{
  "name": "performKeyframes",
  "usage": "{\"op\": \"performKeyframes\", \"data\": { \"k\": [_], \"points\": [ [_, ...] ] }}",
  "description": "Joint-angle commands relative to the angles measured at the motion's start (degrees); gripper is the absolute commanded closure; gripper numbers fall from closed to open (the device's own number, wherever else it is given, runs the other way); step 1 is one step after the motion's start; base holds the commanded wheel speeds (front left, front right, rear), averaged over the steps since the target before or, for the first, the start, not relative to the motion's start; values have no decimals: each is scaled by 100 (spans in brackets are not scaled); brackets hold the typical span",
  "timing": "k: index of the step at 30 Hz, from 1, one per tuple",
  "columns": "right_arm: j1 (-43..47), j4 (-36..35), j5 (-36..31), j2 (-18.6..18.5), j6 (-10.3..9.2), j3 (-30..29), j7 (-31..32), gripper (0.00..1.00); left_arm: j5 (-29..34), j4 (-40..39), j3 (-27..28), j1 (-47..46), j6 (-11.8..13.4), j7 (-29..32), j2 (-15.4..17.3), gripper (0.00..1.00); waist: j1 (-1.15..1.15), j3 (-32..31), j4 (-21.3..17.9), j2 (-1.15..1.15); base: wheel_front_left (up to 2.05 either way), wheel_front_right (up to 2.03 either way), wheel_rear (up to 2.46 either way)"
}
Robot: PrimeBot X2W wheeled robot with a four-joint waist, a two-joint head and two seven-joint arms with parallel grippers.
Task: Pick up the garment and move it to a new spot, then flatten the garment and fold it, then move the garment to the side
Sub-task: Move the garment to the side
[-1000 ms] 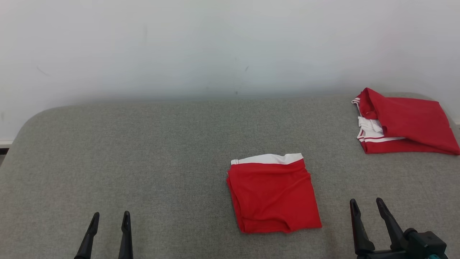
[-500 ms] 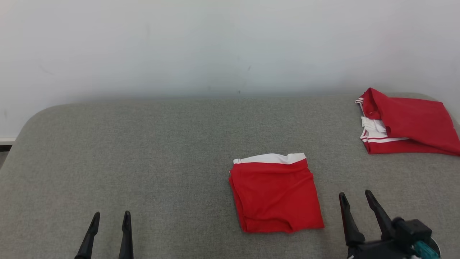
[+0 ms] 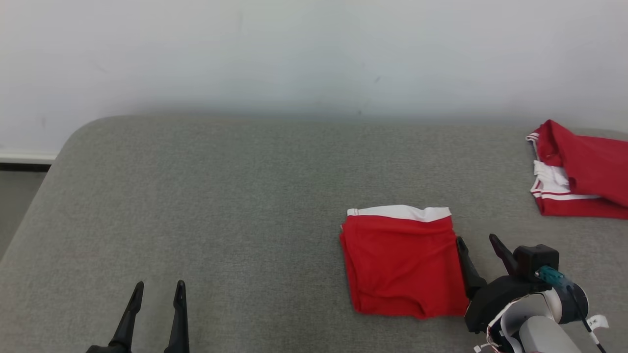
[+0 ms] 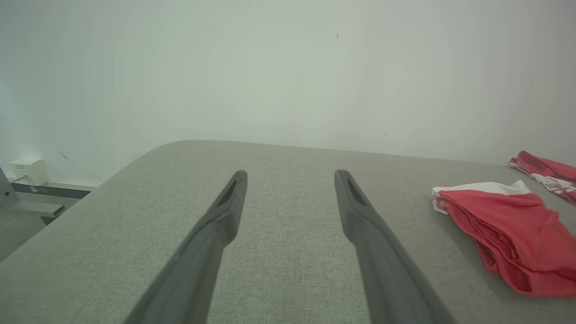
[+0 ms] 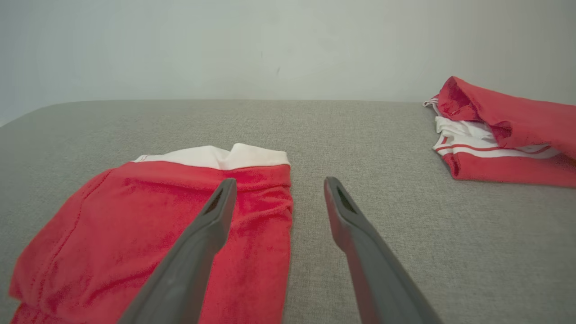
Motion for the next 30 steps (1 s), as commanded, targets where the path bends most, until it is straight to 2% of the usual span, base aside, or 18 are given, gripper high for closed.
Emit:
{"op": "performKeyframes", "data": {
  "k": [1,9,17,19,20,23,30],
  "points": [
    [-94,189,-60,10,-18,-20,34,0,10,8,1,-65,13,-16,-13,0,-1,125,156,0,0,0,0],
    [-690,1518,-67,26,-18,-34,-2,0,-4,33,-40,-200,13,-16,-33,0,-1,300,360,0,0,0,0],
    [-974,2423,-61,166,-18,54,-53,0,13,37,-58,-298,13,-16,-53,0,-1,393,398,0,0,0,0],
    [-1012,2602,1,242,-18,103,-61,76,6,26,-41,-327,13,-16,-63,0,-1,437,387,0,0,0,0],
    [-1046,2670,5,263,-18,131,-76,100,0,26,-39,-343,13,-16,-69,0,-1,463,378,0,0,0,0],
    [-1241,2792,57,254,-18,200,-133,100,-15,20,-31,-375,13,-16,-82,0,-1,568,330,0,0,0,0],
    [-2105,2773,159,-19,-18,301,-277,100,16,5,-144,-609,13,-15,-107,0,-1,992,217,0,0,0,0]
  ]
}}
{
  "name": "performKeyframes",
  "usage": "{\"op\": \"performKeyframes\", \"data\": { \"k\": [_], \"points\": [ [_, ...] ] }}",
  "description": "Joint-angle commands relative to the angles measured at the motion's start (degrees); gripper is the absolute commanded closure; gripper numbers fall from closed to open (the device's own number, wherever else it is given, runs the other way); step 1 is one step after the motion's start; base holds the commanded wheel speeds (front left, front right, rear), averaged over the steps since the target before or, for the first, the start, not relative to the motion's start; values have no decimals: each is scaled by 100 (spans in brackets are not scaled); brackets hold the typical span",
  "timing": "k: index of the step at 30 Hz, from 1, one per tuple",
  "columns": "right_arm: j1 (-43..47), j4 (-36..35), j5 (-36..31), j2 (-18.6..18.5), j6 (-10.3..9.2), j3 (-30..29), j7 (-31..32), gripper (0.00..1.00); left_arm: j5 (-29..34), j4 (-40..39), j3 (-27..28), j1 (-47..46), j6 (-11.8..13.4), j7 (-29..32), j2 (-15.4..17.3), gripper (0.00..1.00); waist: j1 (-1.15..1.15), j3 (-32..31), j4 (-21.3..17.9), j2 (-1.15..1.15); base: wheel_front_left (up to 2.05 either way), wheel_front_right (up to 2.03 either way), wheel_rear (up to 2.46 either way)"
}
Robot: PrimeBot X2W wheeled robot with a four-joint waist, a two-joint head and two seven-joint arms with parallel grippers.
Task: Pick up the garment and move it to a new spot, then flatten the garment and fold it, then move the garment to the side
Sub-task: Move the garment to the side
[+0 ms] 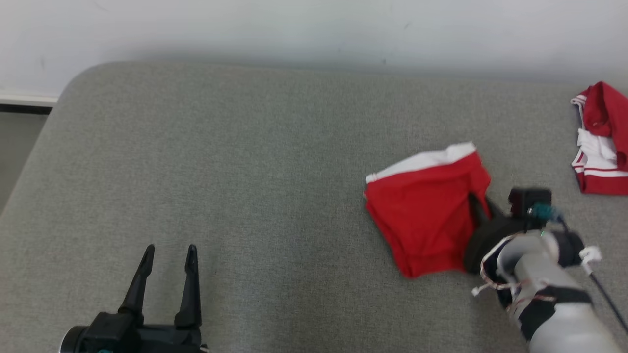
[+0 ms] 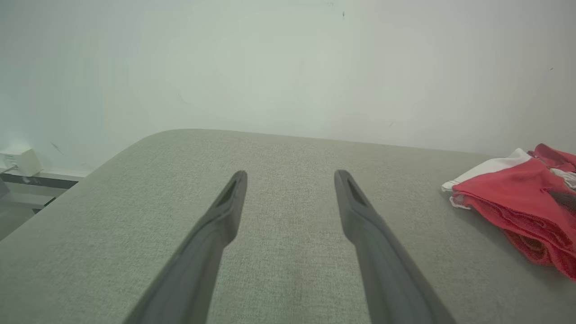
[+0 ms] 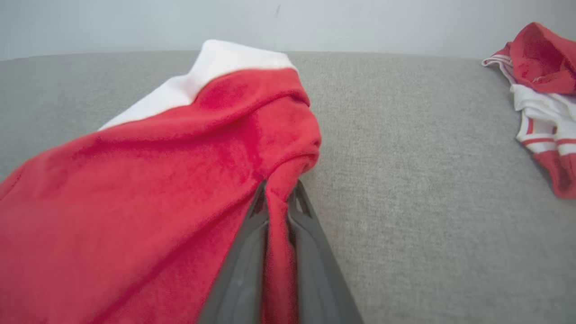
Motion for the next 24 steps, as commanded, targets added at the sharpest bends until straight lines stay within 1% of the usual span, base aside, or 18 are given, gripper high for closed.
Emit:
{"op": "performKeyframes", "data": {
  "k": [1,5,11,14,15,20,24],
  "points": [
    [-221,-21,17,-126,-20,35,-25,100,19,-14,-53,-134,13,-16,-24,0,0,278,-78,-1,0,0,0],
    [-782,-85,-44,-440,-20,205,-6,100,5,-50,-164,-382,13,-16,-36,0,0,663,-165,-1,0,0,0],
    [-1527,-228,-166,-961,-20,667,131,100,45,-178,-197,-716,13,-16,6,0,0,1261,-514,-1,0,0,0],
    [-1871,-329,-122,-1287,-20,855,183,100,74,-286,-250,-895,13,-16,76,0,0,1561,-708,-1,0,0,0],
    [-2039,-389,-74,-1503,-20,984,217,100,108,-330,-271,-998,13,-15,147,0,0,1725,-830,-1,0,0,0],
    [-2388,-514,119,-1968,-20,1209,268,100,179,-441,-283,-1107,13,-15,303,0,0,2001,-1156,-1,0,0,0],
    [-2521,-562,261,-2191,-20,1285,280,100,215,-544,-273,-1090,13,-16,410,0,0,2126,-1325,-1,0,0,0]
  ]
}}
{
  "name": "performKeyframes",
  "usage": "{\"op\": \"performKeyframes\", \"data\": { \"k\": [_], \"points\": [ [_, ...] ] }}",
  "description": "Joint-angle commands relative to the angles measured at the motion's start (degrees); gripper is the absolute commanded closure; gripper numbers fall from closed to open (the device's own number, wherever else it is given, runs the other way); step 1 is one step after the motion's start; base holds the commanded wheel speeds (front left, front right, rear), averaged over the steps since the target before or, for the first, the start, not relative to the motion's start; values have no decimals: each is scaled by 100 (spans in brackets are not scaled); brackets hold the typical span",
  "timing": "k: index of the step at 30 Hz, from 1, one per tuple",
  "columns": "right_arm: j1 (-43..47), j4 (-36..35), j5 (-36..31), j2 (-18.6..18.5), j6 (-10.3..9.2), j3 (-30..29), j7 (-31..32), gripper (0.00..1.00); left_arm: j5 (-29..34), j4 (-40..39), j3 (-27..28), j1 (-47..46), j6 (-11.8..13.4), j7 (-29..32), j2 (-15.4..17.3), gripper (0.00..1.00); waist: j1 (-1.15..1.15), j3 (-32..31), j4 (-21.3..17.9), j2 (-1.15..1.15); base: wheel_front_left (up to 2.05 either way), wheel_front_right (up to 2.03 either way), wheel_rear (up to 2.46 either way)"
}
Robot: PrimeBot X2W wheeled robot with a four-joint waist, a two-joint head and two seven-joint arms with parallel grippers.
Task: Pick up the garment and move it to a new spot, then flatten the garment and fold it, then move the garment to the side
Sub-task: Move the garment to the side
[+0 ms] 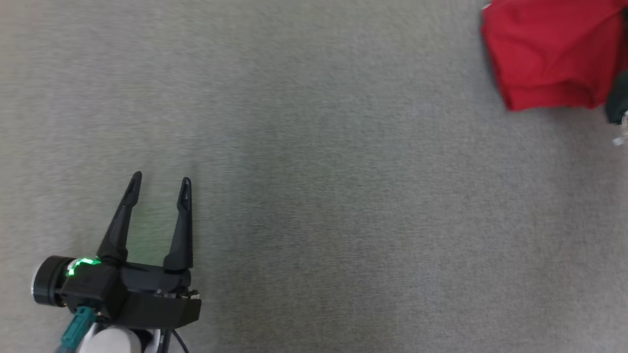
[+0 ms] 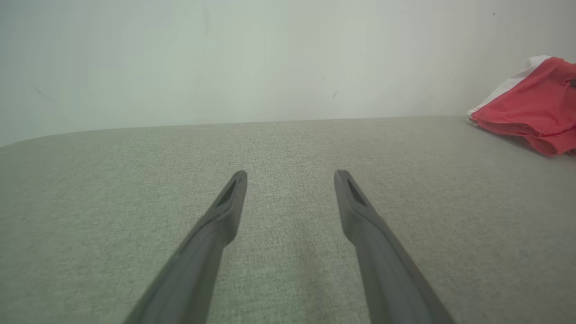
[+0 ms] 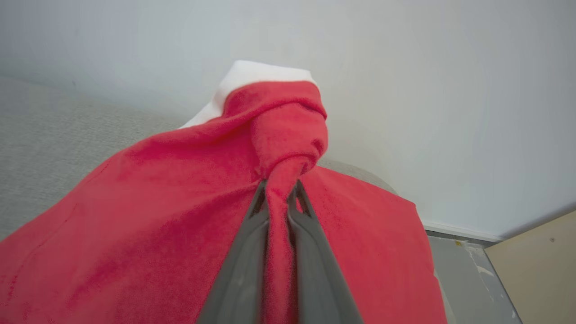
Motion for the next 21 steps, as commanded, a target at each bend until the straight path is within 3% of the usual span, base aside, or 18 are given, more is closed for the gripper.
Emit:
{"op": "performKeyframes", "data": {
  "k": [1,11,21],
  "points": [
    [-52,-25,26,-38,-20,37,2,100,59,-20,9,-65,13,-14,58,0,-1,372,-379,-1,0,0,0],
    [-688,46,241,-812,-20,192,160,100,91,-254,-45,-218,13,-15,404,0,-1,868,-549,-1,0,0,0],
    [-1318,217,-35,-1372,-20,617,356,100,47,-428,-4,-155,14,-8,516,0,-1,1133,-482,-1,0,0,0]
  ]
}}
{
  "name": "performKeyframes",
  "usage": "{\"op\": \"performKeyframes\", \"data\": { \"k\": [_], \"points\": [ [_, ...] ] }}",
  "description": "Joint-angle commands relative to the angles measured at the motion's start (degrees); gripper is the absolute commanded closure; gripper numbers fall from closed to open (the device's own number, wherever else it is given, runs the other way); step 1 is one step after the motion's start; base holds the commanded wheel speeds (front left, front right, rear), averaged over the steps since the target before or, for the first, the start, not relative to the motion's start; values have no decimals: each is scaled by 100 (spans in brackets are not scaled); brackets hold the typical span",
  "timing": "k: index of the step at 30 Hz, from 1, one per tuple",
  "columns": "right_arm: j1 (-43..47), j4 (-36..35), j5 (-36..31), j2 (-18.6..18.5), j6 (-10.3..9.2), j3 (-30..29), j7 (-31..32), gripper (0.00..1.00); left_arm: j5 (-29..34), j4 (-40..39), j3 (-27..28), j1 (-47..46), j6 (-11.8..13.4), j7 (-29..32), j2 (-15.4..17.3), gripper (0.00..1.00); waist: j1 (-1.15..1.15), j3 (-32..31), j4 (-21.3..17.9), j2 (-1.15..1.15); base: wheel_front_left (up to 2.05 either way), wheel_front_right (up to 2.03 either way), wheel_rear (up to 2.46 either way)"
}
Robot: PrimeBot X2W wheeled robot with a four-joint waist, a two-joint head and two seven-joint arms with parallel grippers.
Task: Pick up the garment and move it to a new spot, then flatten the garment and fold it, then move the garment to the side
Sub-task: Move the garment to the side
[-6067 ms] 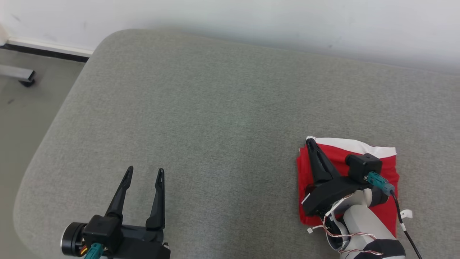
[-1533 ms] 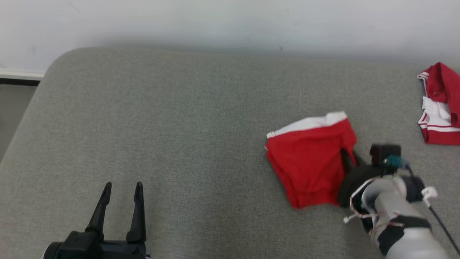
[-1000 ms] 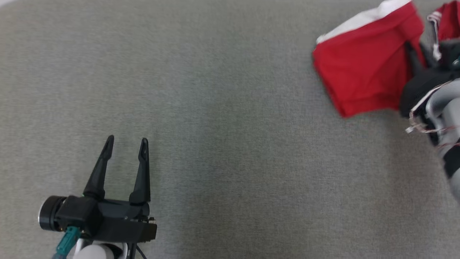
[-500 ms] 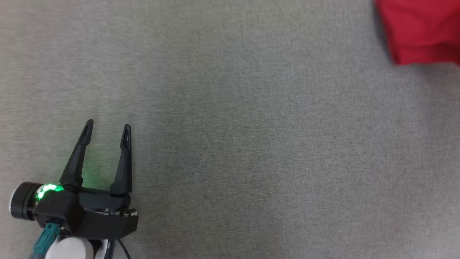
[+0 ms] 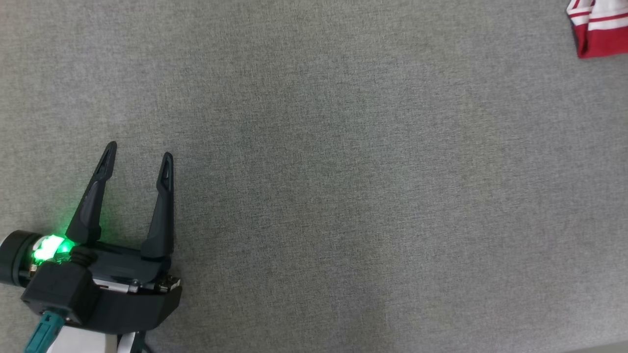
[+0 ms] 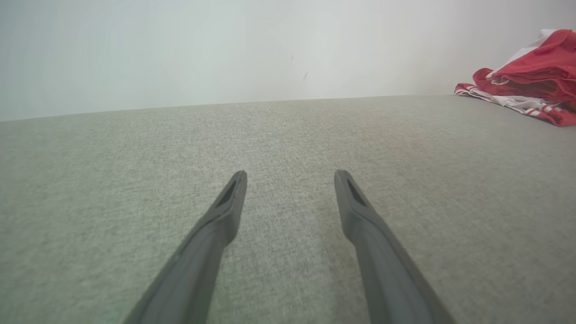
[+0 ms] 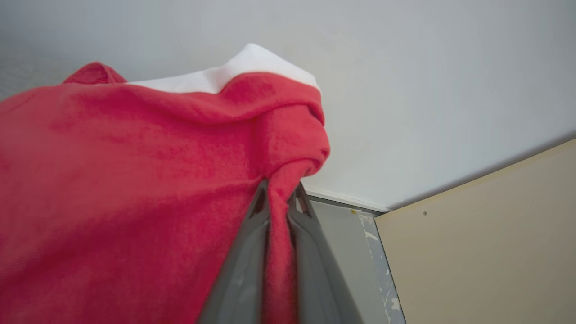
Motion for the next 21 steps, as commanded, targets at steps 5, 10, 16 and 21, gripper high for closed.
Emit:
{"op": "performKeyframes", "data": {
  "k": [5,10,16,21],
  "points": [
    [-283,138,-57,-295,-20,93,7,100,-1,60,18,4,16,12,-2,0,0,139,72,-1,0,0,0],
    [-367,405,-65,-260,-20,-44,83,100,7,62,27,0,16,13,-44,0,0,219,123,-1,0,0,0],
    [-506,646,-208,-254,-20,-132,-71,0,13,113,58,-65,17,15,-63,0,0,288,196,-1,0,0,0],
    [-632,666,-241,-98,-20,-242,-489,0,37,198,86,-94,17,21,-112,0,0,160,215,-1,0,0,0]
  ]
}}
